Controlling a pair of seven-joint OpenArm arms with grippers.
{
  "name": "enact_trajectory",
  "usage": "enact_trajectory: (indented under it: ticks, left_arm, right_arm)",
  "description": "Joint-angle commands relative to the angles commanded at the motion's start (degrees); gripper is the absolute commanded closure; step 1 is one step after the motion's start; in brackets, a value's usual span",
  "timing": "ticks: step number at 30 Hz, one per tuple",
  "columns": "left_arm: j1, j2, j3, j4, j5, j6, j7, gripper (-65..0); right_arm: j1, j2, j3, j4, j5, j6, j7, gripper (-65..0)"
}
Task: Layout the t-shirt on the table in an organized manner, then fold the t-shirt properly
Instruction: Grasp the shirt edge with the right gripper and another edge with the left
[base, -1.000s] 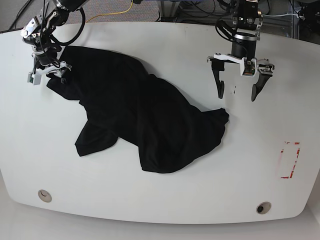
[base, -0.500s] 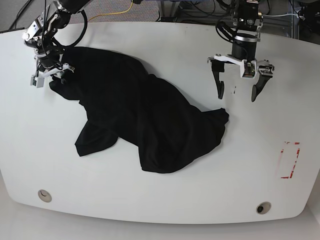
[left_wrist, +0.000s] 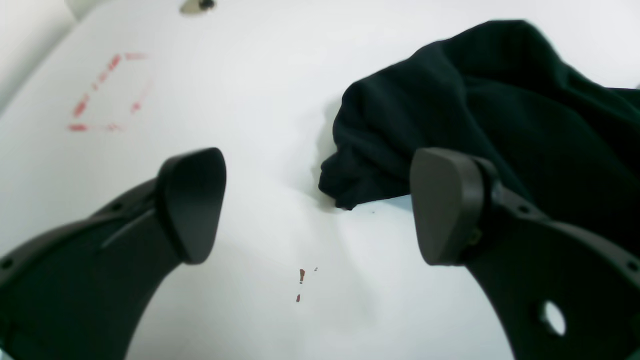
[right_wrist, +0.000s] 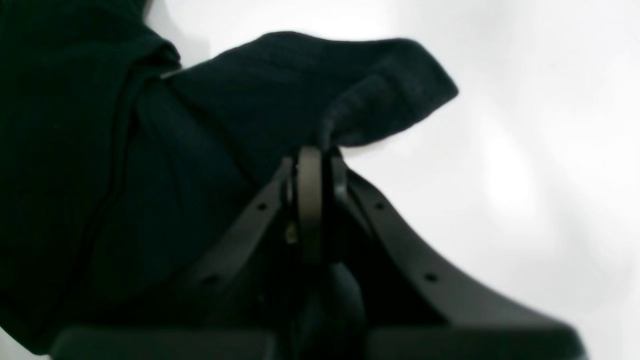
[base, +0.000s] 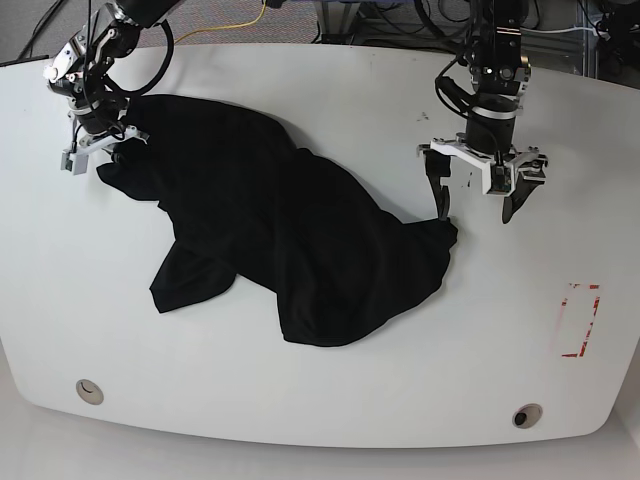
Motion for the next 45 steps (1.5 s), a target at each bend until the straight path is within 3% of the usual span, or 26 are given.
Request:
enact_trajectory:
  ticks: [6, 28, 31, 33, 35, 45]
  left_arm:
    - [-6.51, 0.0, 0.0, -6.24, -2.37, 0.0, 7.74, -54.9]
    - [-14.51, -2.73, 0.44, -22.95, -2.29, -0.26, 8.0, -54.9]
    - [-15.03, -2.73, 0.53, -23.38, -2.2, -2.55, 8.0, -54.9]
    - [-15.38, -2.73, 1.14, -23.82, -2.11, -5.89, 8.0, -54.9]
    - [-15.38, -2.73, 1.14, -24.0, -2.11, -7.47, 8.0, -54.9]
    - [-15.47, -2.73, 4.66, -24.18, -2.11, -8.18, 8.09, -54.9]
  right_arm:
    - [-0.09, 0.0, 0.0, 0.0, 0.0, 0.0, 0.0, 0.0]
    - [0.09, 0.0, 0.09, 0.18, 0.0, 0.0, 0.0, 0.0]
    - [0.09, 0.0, 0.09, 0.26, 0.0, 0.0, 0.0, 0.0]
    - [0.09, 0.0, 0.09, 0.26, 0.0, 0.0, 0.0, 0.0]
    - [0.09, -0.09, 0.09, 0.26, 0.0, 0.0, 0.0, 0.0]
    - [0.09, -0.09, 0.09, 0.26, 0.0, 0.0, 0.0, 0.0]
